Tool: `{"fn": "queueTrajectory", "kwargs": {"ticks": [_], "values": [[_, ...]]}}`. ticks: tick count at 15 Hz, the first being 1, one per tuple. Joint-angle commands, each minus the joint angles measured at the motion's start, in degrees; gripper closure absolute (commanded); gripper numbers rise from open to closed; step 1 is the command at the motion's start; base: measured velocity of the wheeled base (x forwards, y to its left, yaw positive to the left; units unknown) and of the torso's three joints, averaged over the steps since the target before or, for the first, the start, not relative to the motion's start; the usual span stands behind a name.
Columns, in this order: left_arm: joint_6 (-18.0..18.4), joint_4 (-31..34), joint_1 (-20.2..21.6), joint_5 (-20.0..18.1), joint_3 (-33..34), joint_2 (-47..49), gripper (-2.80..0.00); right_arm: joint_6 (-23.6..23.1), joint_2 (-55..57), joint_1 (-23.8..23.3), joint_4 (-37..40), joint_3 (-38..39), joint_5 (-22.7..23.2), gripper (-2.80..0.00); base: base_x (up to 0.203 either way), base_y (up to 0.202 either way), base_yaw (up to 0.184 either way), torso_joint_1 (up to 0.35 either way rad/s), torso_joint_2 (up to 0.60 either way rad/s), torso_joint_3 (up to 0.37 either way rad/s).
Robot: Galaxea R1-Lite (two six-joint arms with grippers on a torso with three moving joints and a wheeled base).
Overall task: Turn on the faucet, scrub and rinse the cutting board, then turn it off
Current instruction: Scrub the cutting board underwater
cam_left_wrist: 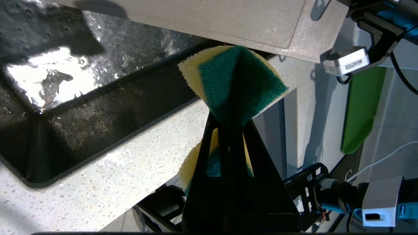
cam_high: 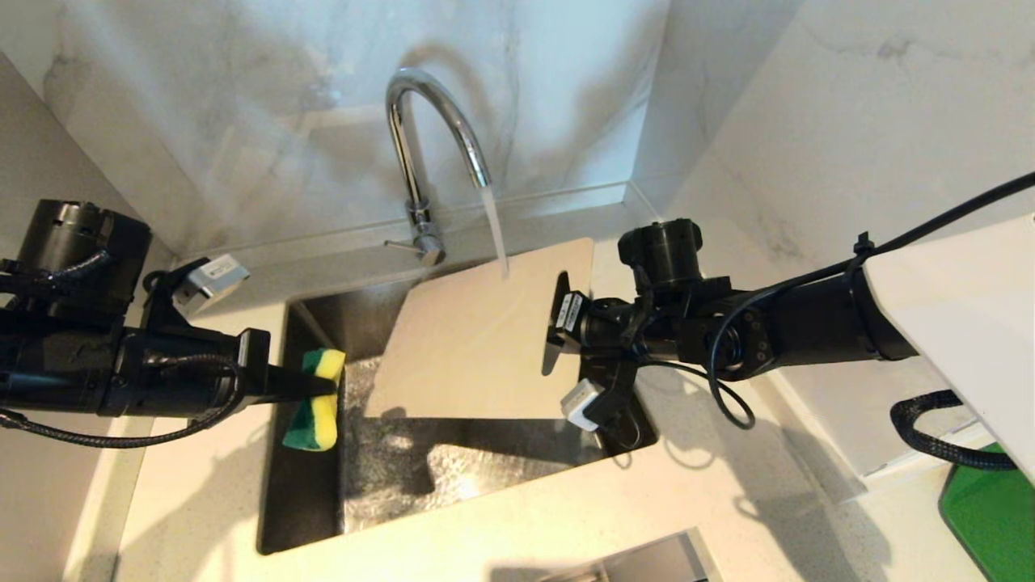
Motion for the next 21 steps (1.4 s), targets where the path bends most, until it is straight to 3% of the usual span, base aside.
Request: {"fn": "queueTrajectory", "kwargs": {"ticks": [1,9,21], "values": [[-0.2,0.1,0.2,-0.1,0.0,0.1,0.00,-0.7,2.1,0.4,-0.3,-2.1,0.1,0.00,0.000,0.000,0.000,0.000,0.00,0.000],[-0.2,-0.6,0.4,-0.1,0.0,0.3,0.00,-0.7,2.5,0.6,-0.1,-2.7,0.1,0.00,0.000,0.000,0.000,0.000,0.00,0.000],[-0.1,-0.6,-0.3,-0.1,0.3,-1.9,0.00,-1.7,-10.7,0.5,-0.2,10.5,0.1,0.00,0.000,0.000,0.000,0.000,0.00,0.000]]}}
